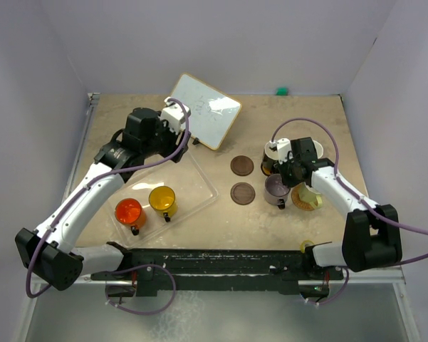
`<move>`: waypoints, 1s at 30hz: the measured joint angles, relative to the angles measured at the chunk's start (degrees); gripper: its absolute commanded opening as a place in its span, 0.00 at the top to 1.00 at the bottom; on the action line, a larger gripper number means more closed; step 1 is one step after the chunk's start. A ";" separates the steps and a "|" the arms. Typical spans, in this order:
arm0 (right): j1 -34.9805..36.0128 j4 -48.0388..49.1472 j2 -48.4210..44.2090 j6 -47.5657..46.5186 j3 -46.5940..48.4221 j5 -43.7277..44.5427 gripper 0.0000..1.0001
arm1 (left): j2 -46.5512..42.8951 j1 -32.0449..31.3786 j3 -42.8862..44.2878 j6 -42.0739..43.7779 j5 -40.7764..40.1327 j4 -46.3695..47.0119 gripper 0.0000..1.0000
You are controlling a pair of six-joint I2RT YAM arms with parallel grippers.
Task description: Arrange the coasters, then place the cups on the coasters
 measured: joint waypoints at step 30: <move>-0.02 -5.64 -9.77 2.08 9.81 -1.79 0.33 | -4.22 4.28 -4.24 5.97 -1.40 -8.81 0.35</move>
